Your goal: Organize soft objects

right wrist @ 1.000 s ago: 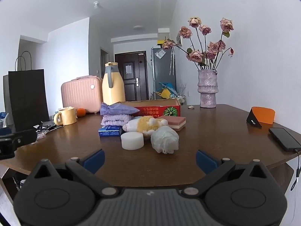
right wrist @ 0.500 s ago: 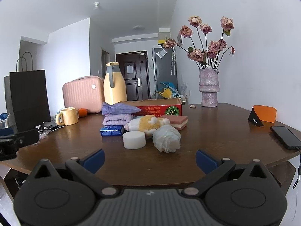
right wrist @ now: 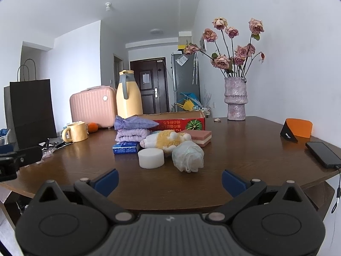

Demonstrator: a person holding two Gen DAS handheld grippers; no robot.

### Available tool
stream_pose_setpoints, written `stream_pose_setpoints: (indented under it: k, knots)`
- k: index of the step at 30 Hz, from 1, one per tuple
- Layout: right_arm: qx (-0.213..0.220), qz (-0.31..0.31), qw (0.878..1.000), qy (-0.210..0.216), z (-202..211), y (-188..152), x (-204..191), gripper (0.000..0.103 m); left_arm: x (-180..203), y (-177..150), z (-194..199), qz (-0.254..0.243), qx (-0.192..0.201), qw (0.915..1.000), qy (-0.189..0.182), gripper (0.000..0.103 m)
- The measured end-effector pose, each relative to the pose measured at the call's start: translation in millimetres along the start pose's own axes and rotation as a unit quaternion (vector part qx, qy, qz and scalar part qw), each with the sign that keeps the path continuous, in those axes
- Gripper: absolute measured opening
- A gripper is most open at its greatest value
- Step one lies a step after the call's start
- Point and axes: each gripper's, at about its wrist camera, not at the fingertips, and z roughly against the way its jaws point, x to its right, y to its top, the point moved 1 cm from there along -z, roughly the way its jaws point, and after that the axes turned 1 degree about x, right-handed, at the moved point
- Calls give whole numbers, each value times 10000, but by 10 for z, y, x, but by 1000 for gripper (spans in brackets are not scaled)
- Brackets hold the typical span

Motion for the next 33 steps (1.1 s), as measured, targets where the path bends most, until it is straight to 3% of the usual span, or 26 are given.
stream_pose_setpoints:
  k: [33]
  knots:
    - [71, -62, 10000, -27, 17, -5, 13, 103, -8, -1, 16, -8, -3, 10000, 33, 103]
